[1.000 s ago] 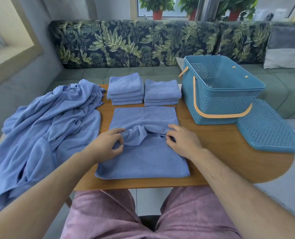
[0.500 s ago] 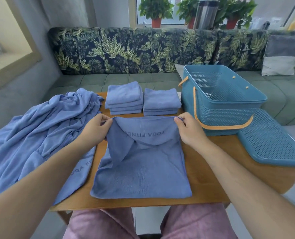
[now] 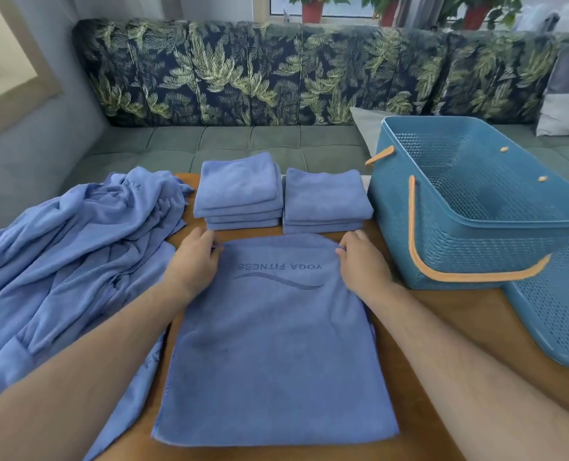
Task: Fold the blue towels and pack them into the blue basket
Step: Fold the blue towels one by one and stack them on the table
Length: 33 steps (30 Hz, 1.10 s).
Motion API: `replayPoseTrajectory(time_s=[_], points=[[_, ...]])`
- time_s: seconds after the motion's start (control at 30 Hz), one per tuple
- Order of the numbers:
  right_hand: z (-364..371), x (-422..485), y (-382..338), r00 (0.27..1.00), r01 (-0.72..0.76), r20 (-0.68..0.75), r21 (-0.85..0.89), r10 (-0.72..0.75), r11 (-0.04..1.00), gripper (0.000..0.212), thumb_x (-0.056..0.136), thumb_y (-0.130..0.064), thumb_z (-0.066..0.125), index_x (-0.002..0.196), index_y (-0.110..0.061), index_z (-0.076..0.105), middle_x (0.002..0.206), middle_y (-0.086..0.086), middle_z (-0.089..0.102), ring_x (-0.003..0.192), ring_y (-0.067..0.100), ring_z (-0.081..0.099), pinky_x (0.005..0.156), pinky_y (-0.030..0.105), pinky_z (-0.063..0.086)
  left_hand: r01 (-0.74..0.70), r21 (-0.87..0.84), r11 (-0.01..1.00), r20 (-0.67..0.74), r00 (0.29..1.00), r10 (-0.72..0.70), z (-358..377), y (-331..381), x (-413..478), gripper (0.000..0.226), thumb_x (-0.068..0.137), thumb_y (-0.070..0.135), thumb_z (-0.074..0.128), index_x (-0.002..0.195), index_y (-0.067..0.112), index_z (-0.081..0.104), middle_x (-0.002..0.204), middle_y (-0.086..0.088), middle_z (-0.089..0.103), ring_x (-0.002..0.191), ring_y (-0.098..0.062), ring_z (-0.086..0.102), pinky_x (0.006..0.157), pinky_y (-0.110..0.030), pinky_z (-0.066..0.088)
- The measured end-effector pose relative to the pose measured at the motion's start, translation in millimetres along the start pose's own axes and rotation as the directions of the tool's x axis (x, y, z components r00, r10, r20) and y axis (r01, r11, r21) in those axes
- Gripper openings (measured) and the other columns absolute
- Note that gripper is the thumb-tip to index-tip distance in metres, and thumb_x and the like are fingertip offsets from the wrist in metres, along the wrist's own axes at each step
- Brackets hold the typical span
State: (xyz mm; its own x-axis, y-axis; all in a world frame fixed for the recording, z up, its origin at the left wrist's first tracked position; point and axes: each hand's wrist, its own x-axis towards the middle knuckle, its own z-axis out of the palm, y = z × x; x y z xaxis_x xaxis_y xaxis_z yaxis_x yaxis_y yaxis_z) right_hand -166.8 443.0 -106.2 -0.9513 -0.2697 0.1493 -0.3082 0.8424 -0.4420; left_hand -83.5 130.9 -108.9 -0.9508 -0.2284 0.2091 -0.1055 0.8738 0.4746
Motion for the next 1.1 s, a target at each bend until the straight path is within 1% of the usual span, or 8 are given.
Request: replayPoseTrajectory(time_s=[0.13,0.37,0.47,0.6,0.67,0.77,0.93,1.1], points=[[-2,-6,0,0.995,0.034,-0.081,-0.193,-0.051,0.981,0.009,0.102,-0.019,0.051,0.099,-0.012,0.054,0.102,0.011,0.057,0.096,0.032,0.05,0.083,0.041,0.037,0.002,-0.013,1.0,-0.02,1.0,-0.003,-5,1,-2,0.01,0.096,0.014,0.054,0.086,0.015,0.051,0.091,-0.009,0.055,0.087,-0.029,0.052,0.073,-0.04,0.042],[-57,-29,-18,0.991,-0.006,-0.127,0.283,0.044,0.959,0.011,0.097,-0.009,0.06,0.087,-0.009,0.055,0.101,0.008,0.052,0.093,0.021,0.052,0.082,0.028,0.037,0.041,-0.363,0.931,-0.146,0.984,-0.101,-58,36,-20,0.007,0.096,0.012,0.062,0.09,0.009,0.06,0.096,-0.007,0.064,0.089,-0.016,0.06,0.075,-0.012,0.043],[-91,-37,-30,0.997,-0.009,-0.064,0.338,0.032,0.941,0.016,0.093,-0.006,0.066,0.081,0.004,0.063,0.099,0.021,0.063,0.104,0.034,0.061,0.087,0.037,0.046,0.026,-0.405,0.914,-0.132,0.987,-0.086,-95,53,-33,0.012,0.093,0.016,0.068,0.082,0.019,0.065,0.097,0.006,0.071,0.091,-0.01,0.065,0.086,-0.026,0.05],[-133,-54,-41,0.995,-0.091,0.066,0.456,0.068,0.885,0.009,0.088,-0.018,0.076,0.083,-0.018,0.068,0.107,-0.002,0.071,0.098,0.013,0.065,0.089,0.031,0.05,0.024,-0.455,0.89,-0.089,0.993,-0.072,-138,56,-52,0.008,0.087,0.017,0.076,0.082,0.021,0.072,0.1,0.017,0.073,0.098,-0.006,0.068,0.096,-0.031,0.051],[-152,-62,-45,0.989,-0.128,0.129,0.452,0.077,0.883,0.009,0.084,-0.02,0.08,0.083,-0.018,0.072,0.098,-0.005,0.072,0.094,0.014,0.066,0.084,0.03,0.05,0.007,-0.456,0.89,-0.09,0.994,-0.054,-158,60,-62,0.012,0.085,0.012,0.078,0.077,0.02,0.073,0.096,0.012,0.076,0.096,-0.008,0.07,0.093,-0.03,0.053],[-182,-75,-56,0.981,-0.134,0.185,0.415,0.061,0.9,0.009,0.081,-0.018,0.082,0.084,-0.012,0.075,0.1,-0.004,0.073,0.098,0.016,0.067,0.078,0.026,0.048,-0.027,-0.449,0.893,-0.093,0.996,-0.016,-183,69,-76,0.019,0.081,0.0,0.078,0.07,0.012,0.069,0.093,0.012,0.073,0.073,0.011,0.065,0.066,-0.006,0.048],[-215,-100,-78,0.971,-0.1,0.24,0.332,0.019,0.938,0.007,0.078,-0.015,0.083,0.079,-0.011,0.078,0.103,0.002,0.076,0.095,0.016,0.067,0.072,0.025,0.046,-0.078,-0.331,0.94,-0.074,0.996,0.057,-209,71,-90,0.016,0.076,0.004,0.084,0.074,0.009,0.069,0.084,0.014,0.071,0.072,0.012,0.064,0.07,-0.004,0.045],[-213,-112,-83,0.944,-0.047,0.33,0.185,-0.017,0.982,0.017,0.073,-0.017,0.074,0.068,-0.003,0.065,0.07,0.003,0.061,0.068,0.016,0.051,0.063,0.029,0.041,-0.104,-0.223,0.969,-0.035,0.994,0.099,-210,71,-103,0.018,0.075,0.008,0.086,0.071,0.013,0.068,0.062,0.016,0.066,0.057,0.009,0.056,0.058,-0.007,0.04]])
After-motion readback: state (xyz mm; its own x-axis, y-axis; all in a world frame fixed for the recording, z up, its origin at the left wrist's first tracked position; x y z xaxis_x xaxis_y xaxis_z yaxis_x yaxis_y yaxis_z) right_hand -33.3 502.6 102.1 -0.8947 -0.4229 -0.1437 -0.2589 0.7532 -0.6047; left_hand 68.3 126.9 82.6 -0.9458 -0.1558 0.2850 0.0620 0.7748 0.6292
